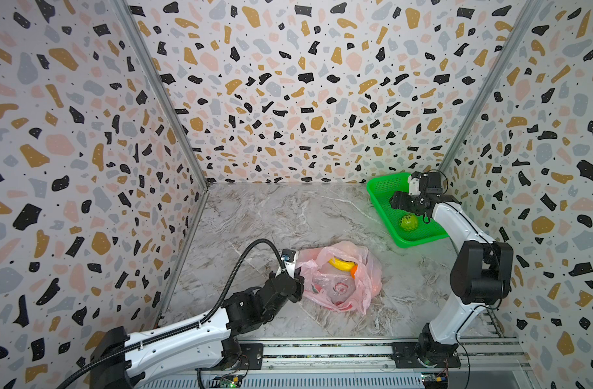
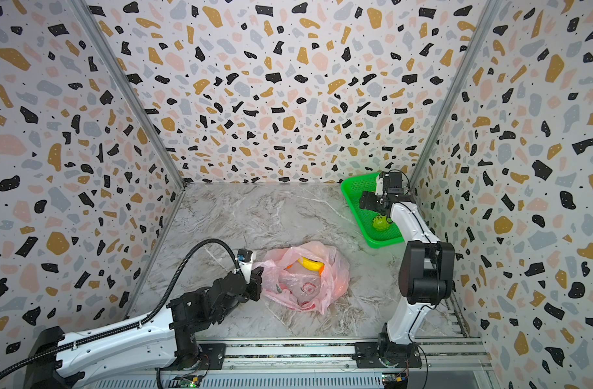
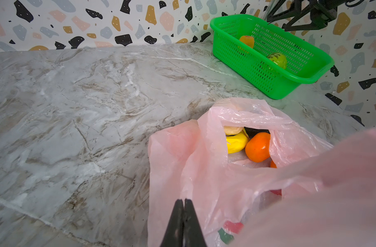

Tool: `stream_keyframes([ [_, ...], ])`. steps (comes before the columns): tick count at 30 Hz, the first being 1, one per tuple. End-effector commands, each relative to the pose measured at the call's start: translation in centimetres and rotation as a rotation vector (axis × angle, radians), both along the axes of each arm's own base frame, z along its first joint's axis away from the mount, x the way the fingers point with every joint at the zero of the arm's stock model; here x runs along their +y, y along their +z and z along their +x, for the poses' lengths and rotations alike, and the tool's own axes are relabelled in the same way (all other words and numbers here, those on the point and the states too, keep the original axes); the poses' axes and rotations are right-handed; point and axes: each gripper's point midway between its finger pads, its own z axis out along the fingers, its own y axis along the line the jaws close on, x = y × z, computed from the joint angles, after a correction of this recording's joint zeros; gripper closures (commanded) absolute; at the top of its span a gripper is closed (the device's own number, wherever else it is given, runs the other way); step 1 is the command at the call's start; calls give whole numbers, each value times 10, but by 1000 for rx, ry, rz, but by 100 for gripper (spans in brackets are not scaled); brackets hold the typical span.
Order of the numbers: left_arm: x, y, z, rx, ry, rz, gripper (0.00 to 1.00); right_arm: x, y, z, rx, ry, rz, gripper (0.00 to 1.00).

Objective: Untie the knot of the plastic bag and take out the fruit
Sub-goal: Place the fruit in the basket, then pick up the fruit from the plastic bag.

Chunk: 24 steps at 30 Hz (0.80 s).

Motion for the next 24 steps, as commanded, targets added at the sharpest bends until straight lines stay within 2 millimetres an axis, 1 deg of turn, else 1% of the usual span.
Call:
stream_keyframes([
  [1, -5, 17, 2, -39, -4, -56, 100, 27, 21, -35, -7, 93, 39, 13],
  [5, -7, 18, 2, -44, -8, -64, 100, 49, 32, -73, -27, 165, 86, 14],
  [8, -7, 18, 2, -46, -9, -65, 100, 60, 37, -101, -26, 205, 102, 14],
  [12, -6, 18, 2, -50, -10, -68, 100, 76, 47, -134, -31, 275, 123, 14],
  [15, -6, 18, 2, -49, -13, -70, 100, 94, 54, -158, -22, 347, 130, 14],
  [18, -5, 17, 1, -47, -14, -68, 100, 124, 56, -185, -11, 450, 144, 14],
  [21, -4, 17, 0, -45, -13, -67, 100, 159, 58, -213, -7, 569, 192, 14],
  [24, -3, 17, 1, -46, -5, -64, 100, 192, 53, -240, 17, 665, 231, 15],
])
